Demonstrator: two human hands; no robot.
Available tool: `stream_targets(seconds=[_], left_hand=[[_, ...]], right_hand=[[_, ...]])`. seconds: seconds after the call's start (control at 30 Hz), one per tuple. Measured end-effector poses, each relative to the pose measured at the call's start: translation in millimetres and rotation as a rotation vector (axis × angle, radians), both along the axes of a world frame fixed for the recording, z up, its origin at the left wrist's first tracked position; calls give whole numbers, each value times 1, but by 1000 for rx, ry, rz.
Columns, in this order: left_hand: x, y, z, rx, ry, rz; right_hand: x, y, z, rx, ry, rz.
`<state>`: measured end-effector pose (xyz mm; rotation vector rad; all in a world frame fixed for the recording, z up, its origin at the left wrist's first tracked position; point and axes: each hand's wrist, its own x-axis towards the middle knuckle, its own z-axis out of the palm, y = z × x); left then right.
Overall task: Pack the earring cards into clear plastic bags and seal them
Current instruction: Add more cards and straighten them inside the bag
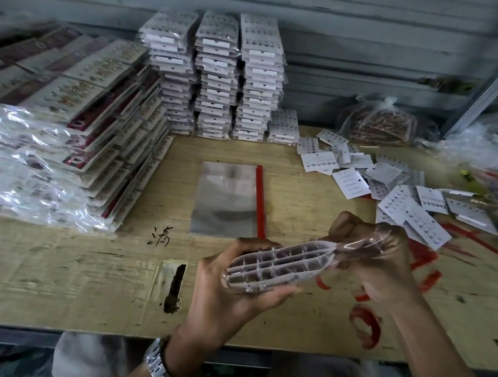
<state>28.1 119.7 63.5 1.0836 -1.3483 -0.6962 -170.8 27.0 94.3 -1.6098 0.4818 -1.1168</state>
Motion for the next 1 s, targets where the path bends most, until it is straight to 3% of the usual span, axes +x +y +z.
stream_targets(seconds=[0.2,0.37,0.47,0.63,0.87,1.0], left_hand=[[5,-14,3,-38,79,-68],[18,-24,28,-237,-405,187],[12,-27,39,-94,-631,144],[10,-37,38,96,-511,-56],[22,-48,32,309,-369,-270],[21,-54,28,384,-292,-258]], right_hand=[[0,-9,8,-15,67,-70],[3,-10,14,-170,257,-229],[13,-4,19,-123,275,-222],[20,-11,28,-40,439,-199],[25,-25,34,91,480,-102],[26,-31,35,167,504,-91]])
